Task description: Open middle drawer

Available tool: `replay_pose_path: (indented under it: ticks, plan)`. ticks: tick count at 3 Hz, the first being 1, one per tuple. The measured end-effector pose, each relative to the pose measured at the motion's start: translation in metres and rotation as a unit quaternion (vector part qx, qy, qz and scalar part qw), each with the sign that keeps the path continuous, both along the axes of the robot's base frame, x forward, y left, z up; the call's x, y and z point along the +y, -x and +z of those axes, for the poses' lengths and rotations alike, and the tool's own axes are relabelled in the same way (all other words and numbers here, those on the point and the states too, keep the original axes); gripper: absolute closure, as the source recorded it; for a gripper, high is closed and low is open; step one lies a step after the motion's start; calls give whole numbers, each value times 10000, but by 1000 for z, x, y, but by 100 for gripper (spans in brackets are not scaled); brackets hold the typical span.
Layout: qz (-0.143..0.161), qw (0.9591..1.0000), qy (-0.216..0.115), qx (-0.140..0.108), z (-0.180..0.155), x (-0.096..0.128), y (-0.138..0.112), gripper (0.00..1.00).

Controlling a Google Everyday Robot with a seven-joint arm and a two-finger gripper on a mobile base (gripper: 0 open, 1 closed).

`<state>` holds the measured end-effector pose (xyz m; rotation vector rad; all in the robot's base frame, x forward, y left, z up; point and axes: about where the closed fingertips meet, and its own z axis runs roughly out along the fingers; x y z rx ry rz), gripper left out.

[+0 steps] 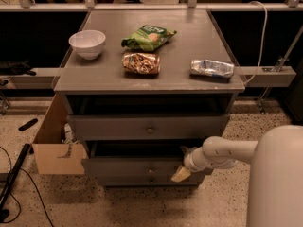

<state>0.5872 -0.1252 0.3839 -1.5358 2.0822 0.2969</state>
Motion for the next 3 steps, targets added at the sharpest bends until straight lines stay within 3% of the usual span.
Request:
replay_pose_path:
  ticks: [1,2,3]
  plan:
    - [0,10000,0,0,2,0,0,49]
    - [0,10000,0,0,3,0,0,72]
    - [-2,9999,-47,100,6,-7,17,95]
